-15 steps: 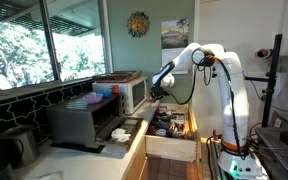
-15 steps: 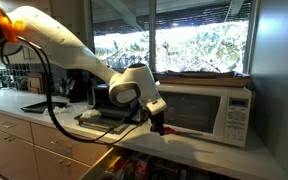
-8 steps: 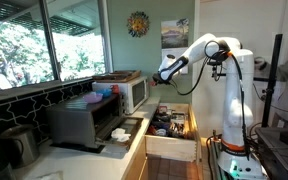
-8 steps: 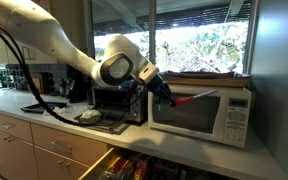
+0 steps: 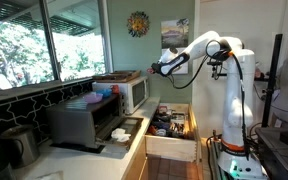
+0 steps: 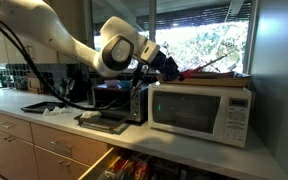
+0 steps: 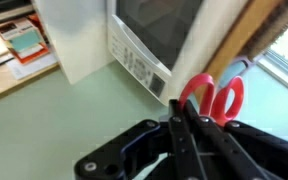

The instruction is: Put the scissors in the wooden tray on top of the microwave

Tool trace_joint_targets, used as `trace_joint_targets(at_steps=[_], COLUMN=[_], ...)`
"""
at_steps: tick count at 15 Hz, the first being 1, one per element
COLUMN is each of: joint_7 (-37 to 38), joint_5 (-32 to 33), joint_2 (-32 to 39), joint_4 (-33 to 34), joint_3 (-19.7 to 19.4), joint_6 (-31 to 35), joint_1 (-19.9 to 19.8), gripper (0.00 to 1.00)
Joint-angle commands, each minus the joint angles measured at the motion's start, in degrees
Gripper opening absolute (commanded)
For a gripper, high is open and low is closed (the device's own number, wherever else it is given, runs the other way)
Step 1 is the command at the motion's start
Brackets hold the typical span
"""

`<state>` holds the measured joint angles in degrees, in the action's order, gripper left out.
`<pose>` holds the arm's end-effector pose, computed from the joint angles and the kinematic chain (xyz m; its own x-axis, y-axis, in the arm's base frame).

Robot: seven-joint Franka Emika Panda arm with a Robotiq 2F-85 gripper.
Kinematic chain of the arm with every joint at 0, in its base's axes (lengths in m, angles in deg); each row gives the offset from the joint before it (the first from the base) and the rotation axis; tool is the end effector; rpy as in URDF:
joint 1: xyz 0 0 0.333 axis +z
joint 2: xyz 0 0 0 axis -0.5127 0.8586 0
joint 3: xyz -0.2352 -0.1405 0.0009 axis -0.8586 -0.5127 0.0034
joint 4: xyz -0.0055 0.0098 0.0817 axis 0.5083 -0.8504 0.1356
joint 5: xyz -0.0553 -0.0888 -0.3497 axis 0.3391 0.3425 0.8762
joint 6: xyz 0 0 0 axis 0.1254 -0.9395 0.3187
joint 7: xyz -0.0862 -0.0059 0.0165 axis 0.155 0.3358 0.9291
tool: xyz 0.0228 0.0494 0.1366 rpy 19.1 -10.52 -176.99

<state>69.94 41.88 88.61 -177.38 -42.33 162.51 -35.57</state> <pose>0.4808 -0.3696 0.5375 -0.2829 -0.7978 0.5324 -0.7038 -0.2044 -0.6803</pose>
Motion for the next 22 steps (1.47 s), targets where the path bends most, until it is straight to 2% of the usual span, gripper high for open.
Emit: trace_joint_targets(at_steps=[1, 2, 3, 4, 5, 7, 8, 9, 10, 11, 12, 15, 17, 19, 22], joint_7=[-1.9, -3.5, -5.2, -2.5, -3.4, -3.4, -3.4, -4.1, -4.5, -3.8, -4.8, -9.6, -14.2, -19.1, -22.8], joint_5=[-8.5, -13.2, -18.3, -11.2, -12.4, -12.2, -12.2, -20.4, -25.9, -29.4, -34.3, -47.4, -56.2, -64.2, -68.9], joint_2=[1.4, 1.0, 1.7, 0.1, 0.1, 0.2, 0.4, 2.8, 4.5, 5.6, 6.7, 10.7, 14.9, 19.0, 25.4], joint_4=[8.4, 9.6, 11.8, 8.5, 9.7, 9.6, 9.4, 9.5, 10.8, 12.4, 14.5, 22.6, 30.1, 36.5, 45.7], joint_3=[0.2, 0.8, 6.8, 2.0, 3.0, 2.9, 2.7, 2.7, 8.1, 9.3, 8.3, 17.1, 21.1, 21.5, 21.2], joint_6=[3.4, 4.1, 4.4, 3.0, 2.8, 2.7, 2.7, 5.0, 5.9, 5.3, 3.7, -1.4, -7.3, -14.0, -26.6], joint_1=[0.9, 1.9, -2.8, 0.3, 0.0, 0.3, 0.2, 0.8, -3.9, -4.4, -2.1, -8.6, -13.5, -16.8, -22.4], gripper=[0.01, 0.01, 0.01, 0.01, 0.06, 0.06, 0.01, 0.01, 0.01, 0.01, 0.01, 0.01, 0.01, 0.01, 0.01])
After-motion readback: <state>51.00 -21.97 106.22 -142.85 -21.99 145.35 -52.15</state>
